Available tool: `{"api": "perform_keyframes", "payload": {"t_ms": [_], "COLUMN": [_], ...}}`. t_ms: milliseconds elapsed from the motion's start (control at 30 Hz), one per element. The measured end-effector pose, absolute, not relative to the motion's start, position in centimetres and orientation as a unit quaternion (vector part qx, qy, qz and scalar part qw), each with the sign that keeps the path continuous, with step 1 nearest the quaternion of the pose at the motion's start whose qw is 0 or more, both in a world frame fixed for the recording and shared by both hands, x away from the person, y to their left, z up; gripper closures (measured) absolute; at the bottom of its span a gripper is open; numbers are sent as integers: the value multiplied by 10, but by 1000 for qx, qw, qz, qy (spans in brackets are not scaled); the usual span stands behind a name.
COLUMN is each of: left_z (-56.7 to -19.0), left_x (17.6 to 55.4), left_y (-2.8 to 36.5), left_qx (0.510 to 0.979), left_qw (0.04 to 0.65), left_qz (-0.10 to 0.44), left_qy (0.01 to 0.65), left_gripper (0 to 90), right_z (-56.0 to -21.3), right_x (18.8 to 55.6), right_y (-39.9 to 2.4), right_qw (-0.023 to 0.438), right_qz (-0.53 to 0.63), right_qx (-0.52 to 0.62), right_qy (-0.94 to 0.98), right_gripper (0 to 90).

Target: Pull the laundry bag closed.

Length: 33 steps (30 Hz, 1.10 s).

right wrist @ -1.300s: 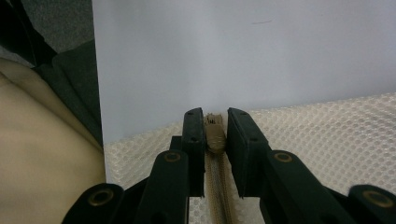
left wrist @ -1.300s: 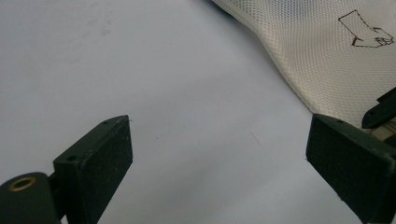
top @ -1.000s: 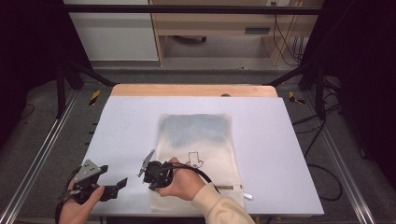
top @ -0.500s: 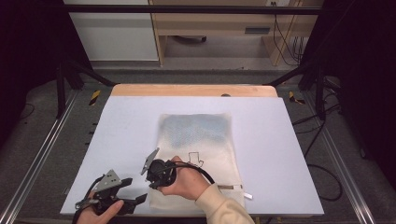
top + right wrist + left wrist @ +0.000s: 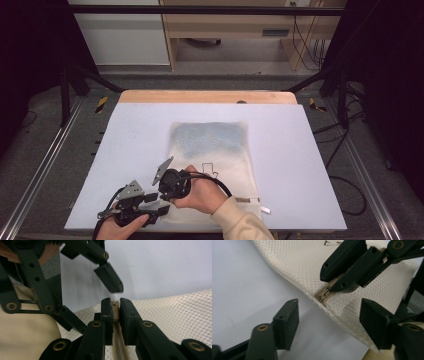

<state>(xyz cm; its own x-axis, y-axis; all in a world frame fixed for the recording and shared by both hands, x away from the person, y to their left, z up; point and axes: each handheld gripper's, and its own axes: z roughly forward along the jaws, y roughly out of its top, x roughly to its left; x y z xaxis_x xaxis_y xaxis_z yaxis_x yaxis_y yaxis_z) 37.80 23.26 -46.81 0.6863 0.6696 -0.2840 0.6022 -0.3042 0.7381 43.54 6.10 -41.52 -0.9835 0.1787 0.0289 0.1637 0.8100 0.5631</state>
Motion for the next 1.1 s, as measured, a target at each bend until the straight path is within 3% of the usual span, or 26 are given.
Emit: {"api": "perform_keyframes", "payload": {"t_ms": [433,733,1100], "left_z": [-478,-483,-485], "left_x": [392,401,405], "left_y": [227,222,221], "left_qx": [808,811,813], "left_qw": [455,455,452], "left_qz": [-23,-33,-42], "left_qy": [373,366,365], "left_gripper": [468,511,640], "right_z": [-411,-411,-411], "right_x": [436,436,436], "right_y": [59,58,57], "right_qw": [15,15,14], "right_qz": [303,306,308], "right_qx": [85,84,84], "right_qy": [949,948,948], "right_gripper": [819,819,819]}}
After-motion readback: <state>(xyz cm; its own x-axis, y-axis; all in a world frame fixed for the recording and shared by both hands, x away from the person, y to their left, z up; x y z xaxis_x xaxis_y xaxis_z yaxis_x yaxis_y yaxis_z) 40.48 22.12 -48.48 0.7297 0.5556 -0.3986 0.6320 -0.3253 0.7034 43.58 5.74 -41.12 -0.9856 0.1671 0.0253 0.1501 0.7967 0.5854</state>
